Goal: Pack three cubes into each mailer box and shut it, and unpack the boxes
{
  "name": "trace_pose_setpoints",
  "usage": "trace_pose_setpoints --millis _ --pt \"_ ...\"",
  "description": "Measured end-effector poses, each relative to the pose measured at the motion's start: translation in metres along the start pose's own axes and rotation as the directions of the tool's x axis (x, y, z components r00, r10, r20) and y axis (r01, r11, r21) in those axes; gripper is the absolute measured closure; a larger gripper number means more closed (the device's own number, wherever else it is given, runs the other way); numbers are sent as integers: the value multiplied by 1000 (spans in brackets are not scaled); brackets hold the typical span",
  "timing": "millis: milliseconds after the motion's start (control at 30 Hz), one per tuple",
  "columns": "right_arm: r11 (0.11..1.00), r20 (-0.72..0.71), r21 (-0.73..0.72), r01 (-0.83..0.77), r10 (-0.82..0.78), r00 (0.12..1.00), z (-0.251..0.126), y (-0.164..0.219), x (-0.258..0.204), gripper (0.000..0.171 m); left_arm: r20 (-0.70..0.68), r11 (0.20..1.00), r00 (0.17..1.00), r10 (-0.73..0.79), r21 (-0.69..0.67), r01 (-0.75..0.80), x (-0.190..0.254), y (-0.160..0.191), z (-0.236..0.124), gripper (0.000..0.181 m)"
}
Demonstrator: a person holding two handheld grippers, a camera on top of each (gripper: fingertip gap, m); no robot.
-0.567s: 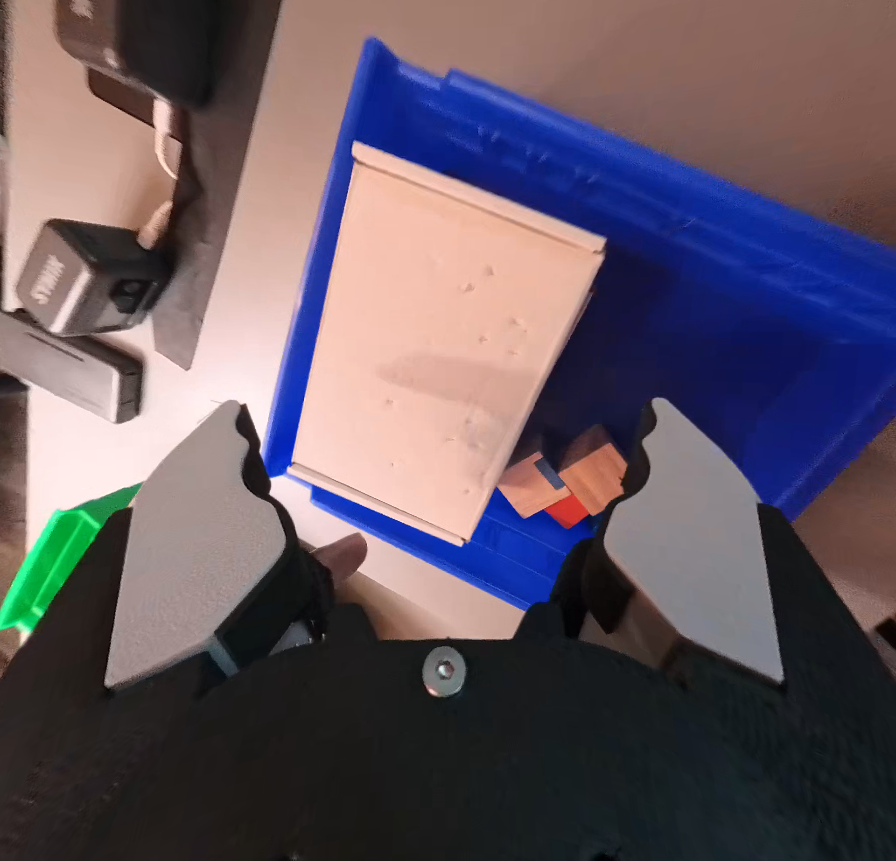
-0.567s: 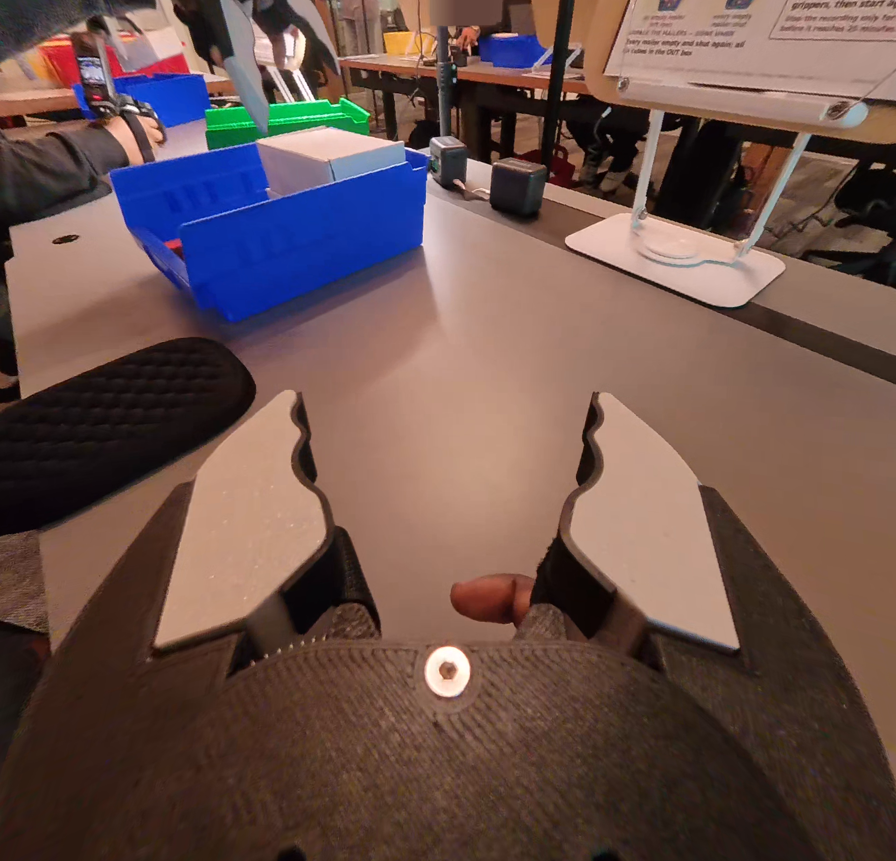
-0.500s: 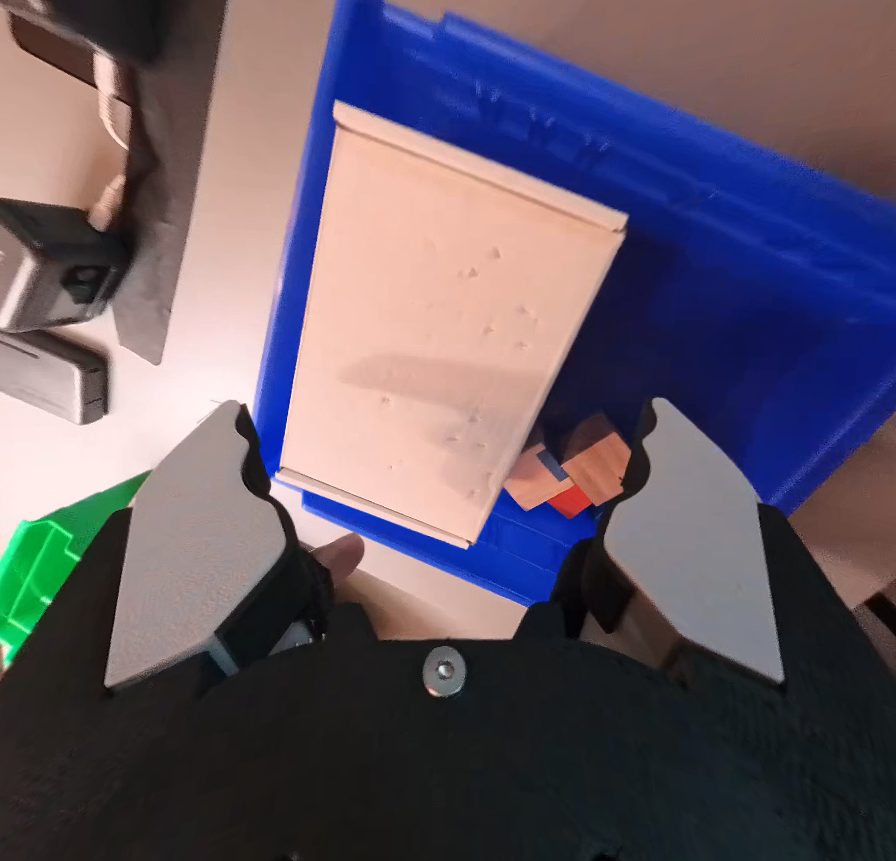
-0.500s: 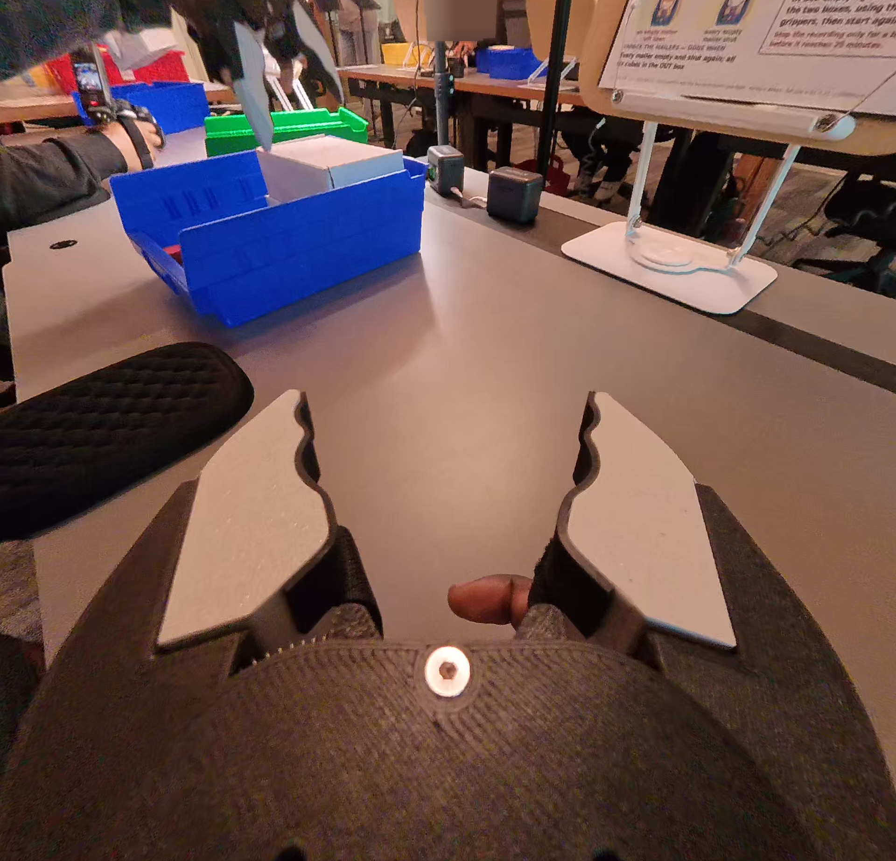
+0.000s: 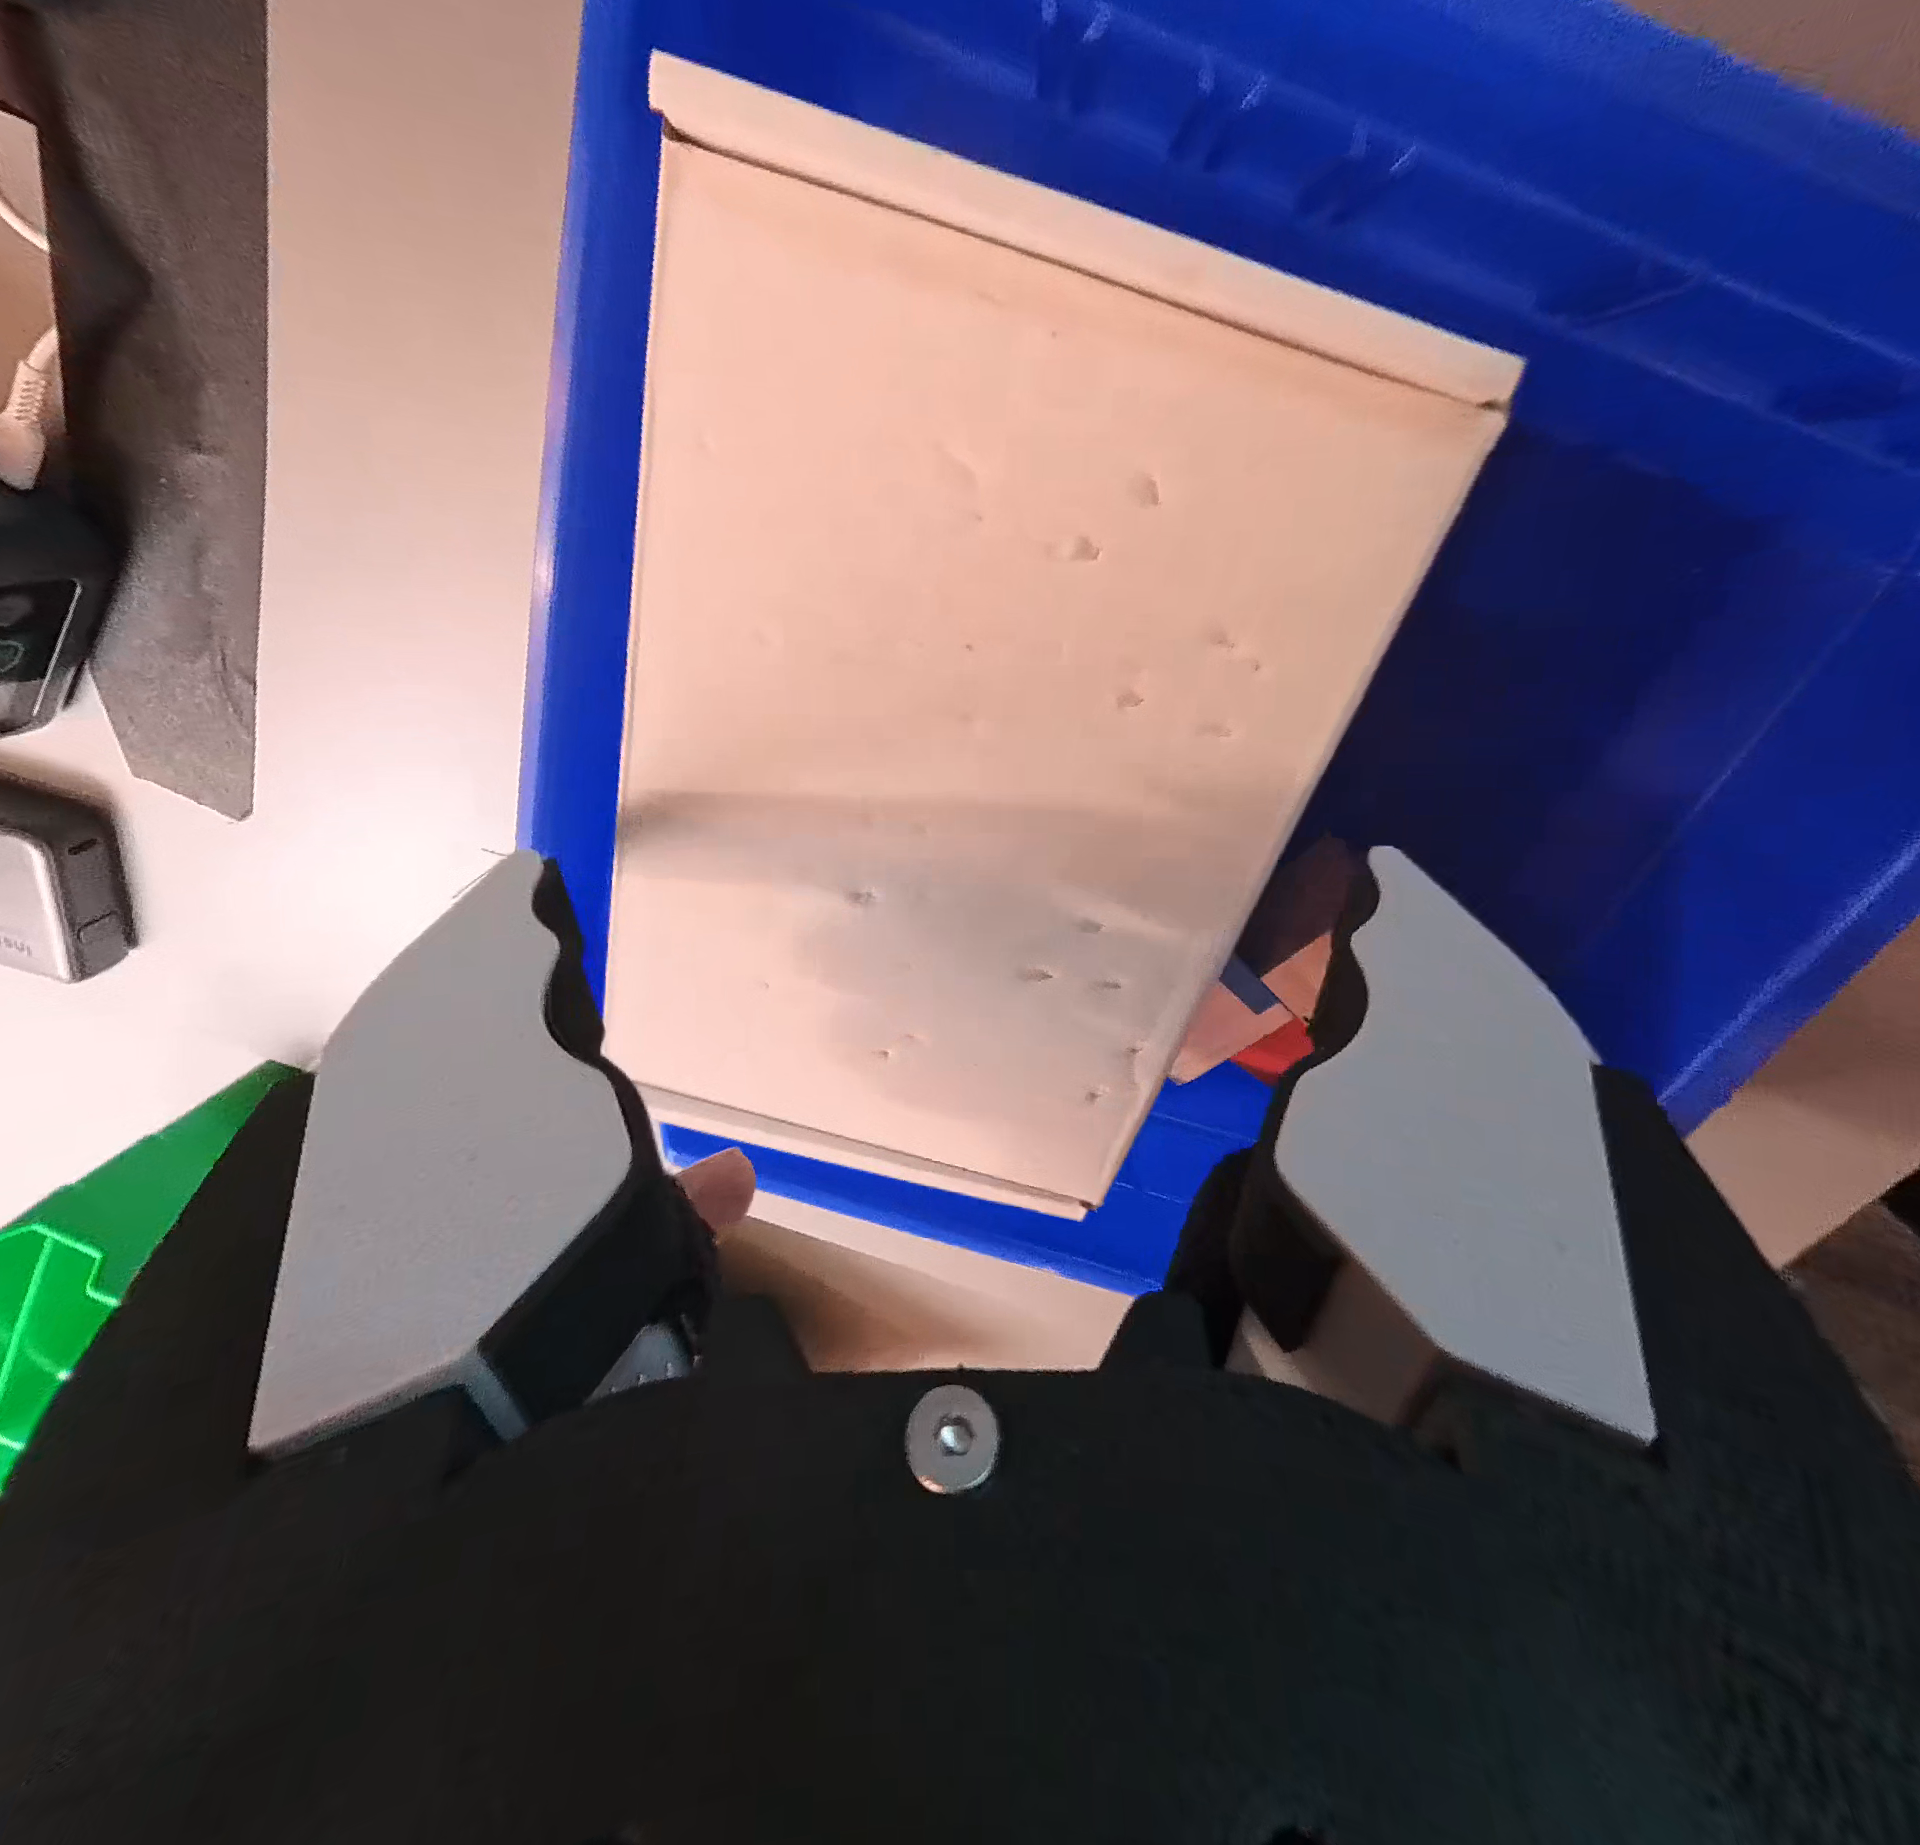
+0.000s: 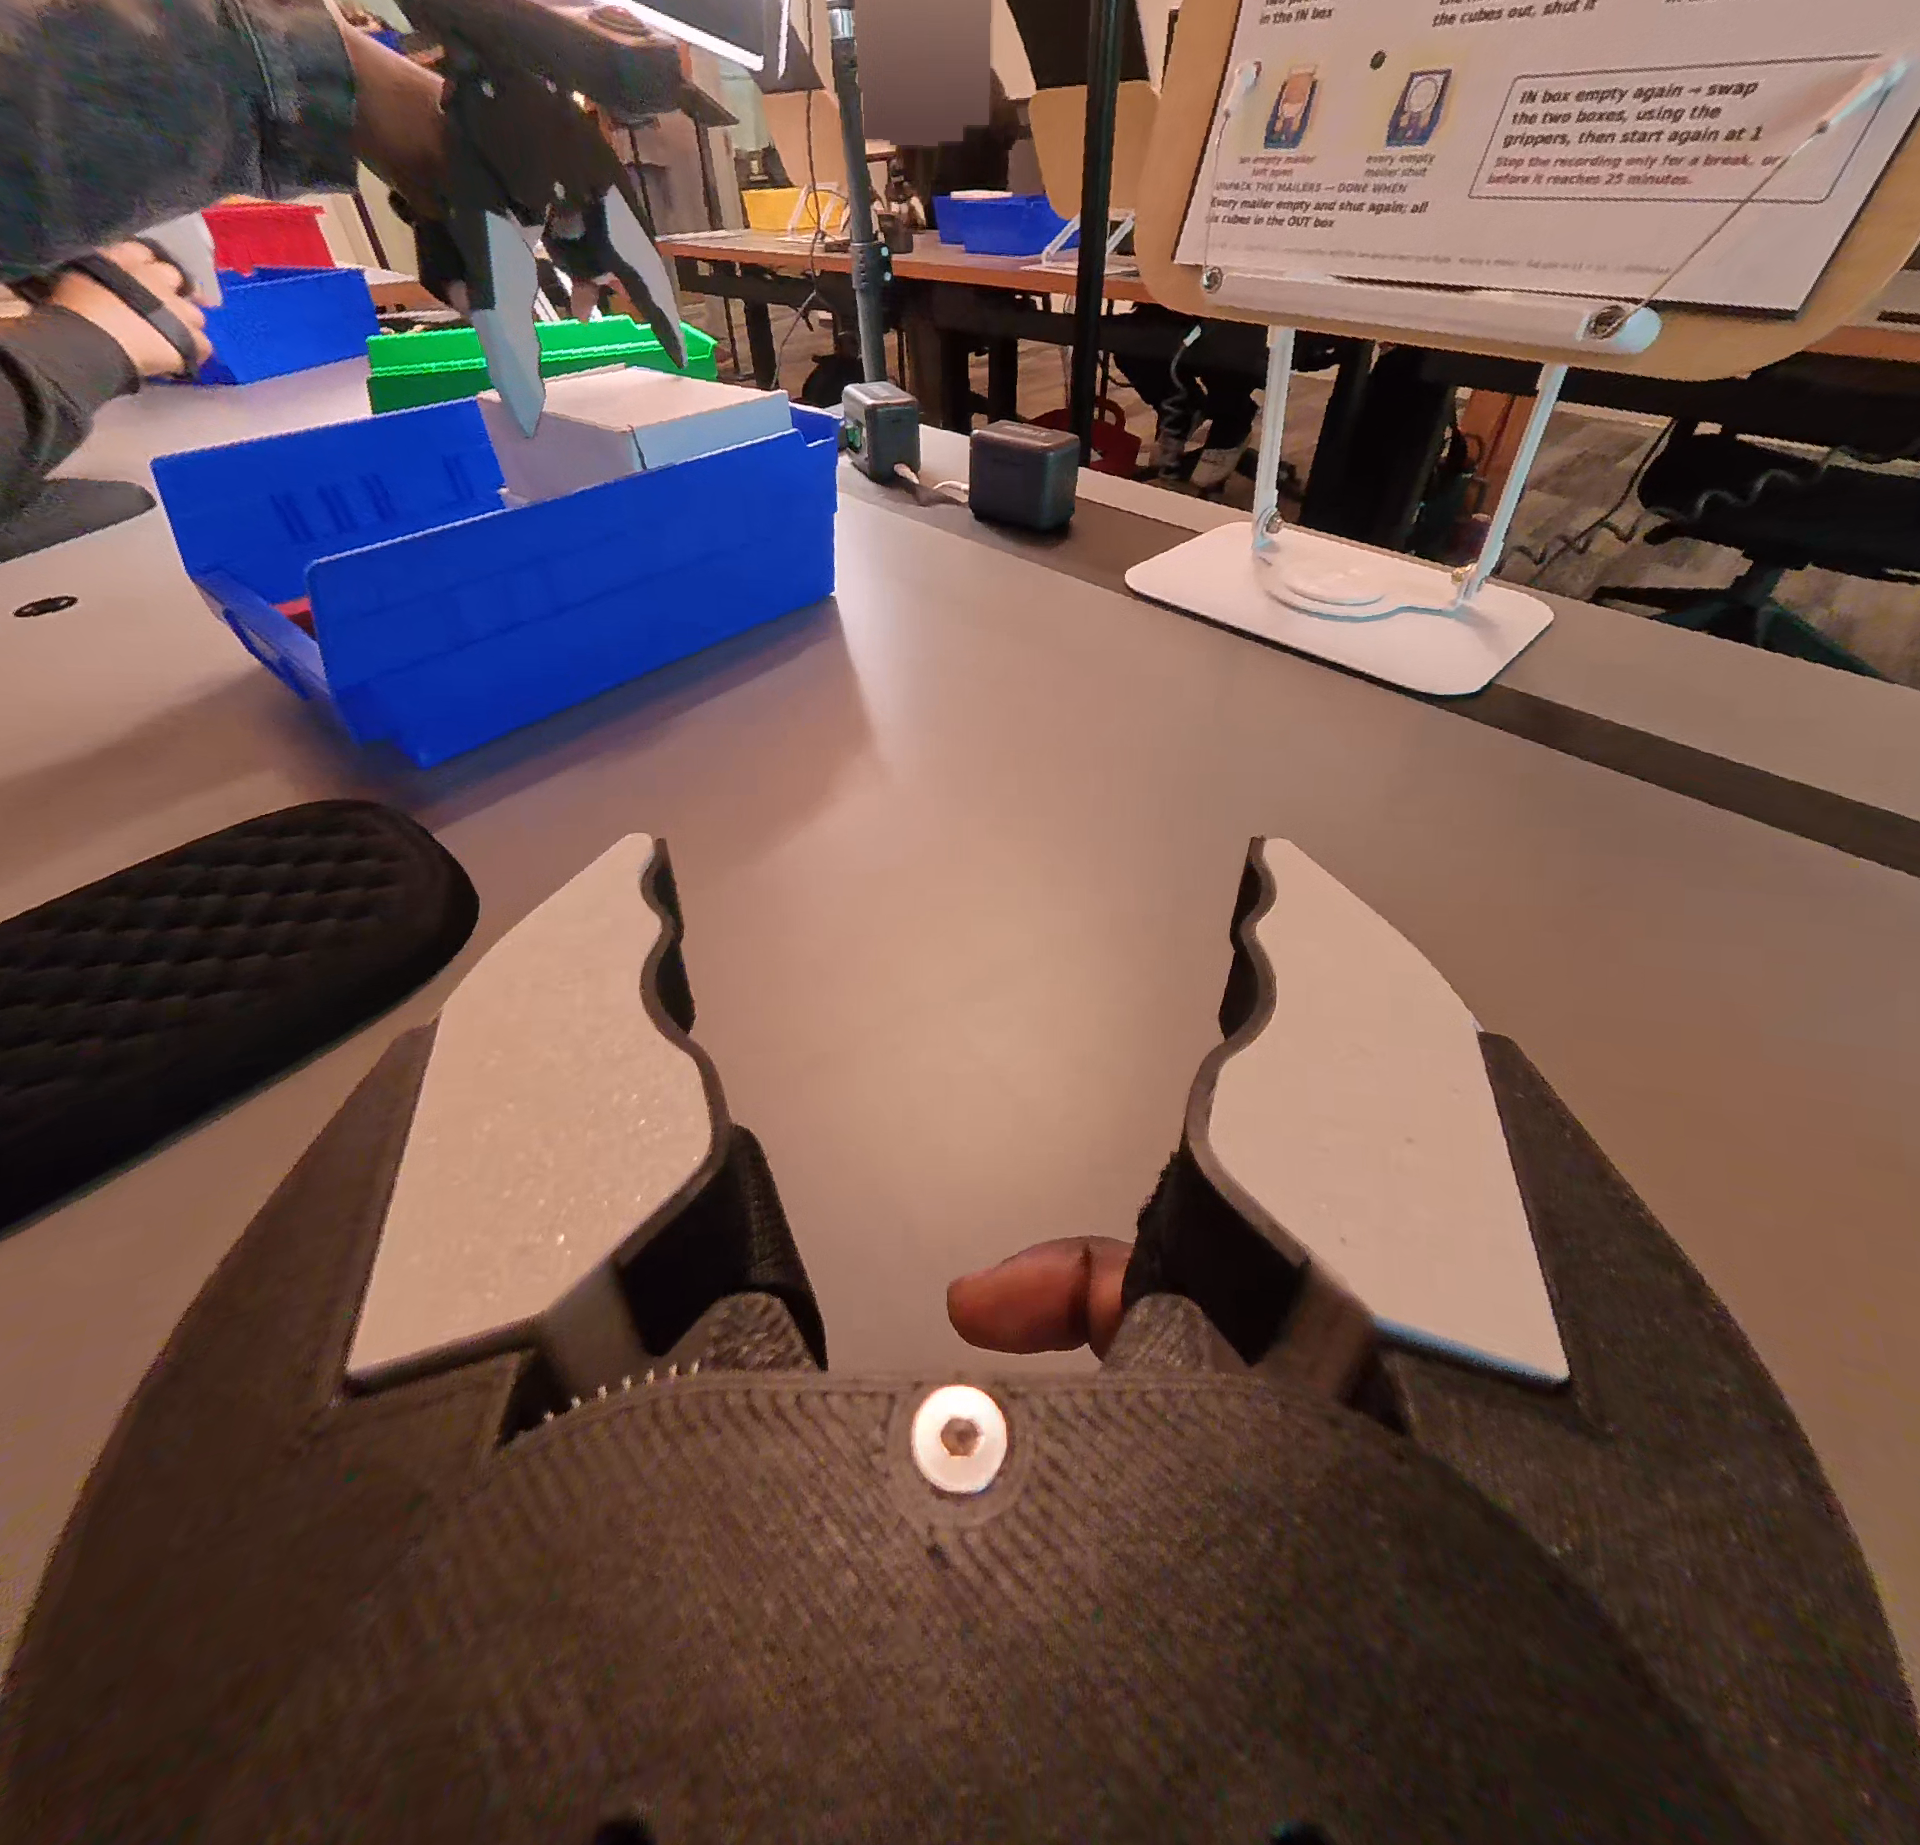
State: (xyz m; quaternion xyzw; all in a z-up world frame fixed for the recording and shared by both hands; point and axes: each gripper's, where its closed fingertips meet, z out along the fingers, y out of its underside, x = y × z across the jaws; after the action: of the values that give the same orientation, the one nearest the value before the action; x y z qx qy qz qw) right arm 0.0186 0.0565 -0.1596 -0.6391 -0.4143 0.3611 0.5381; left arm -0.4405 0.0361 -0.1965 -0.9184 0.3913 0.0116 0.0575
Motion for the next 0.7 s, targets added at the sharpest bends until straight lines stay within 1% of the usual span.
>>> trace_pose_setpoints --millis 33,133,233,700 --pt "1000 -3 3 -2 2 1000 0 -1 1 70 1 1000 1000 3 -2 -3 -1 0 1 48" --pt "1000 -11 6 -7 7 1000 0 -1 3 69 -23 1000 1000 9 -18 -10 1 2 8 51" --pt "1000 -14 6 -15 15 1000 0 0 5 69 -14 999 1000 22 -23 -22 -1 2 12 52" --pt "999 -28 25 -20 20 999 0 -2 8 70 -25 998 997 67 -19 -68 -3 4 12 54"
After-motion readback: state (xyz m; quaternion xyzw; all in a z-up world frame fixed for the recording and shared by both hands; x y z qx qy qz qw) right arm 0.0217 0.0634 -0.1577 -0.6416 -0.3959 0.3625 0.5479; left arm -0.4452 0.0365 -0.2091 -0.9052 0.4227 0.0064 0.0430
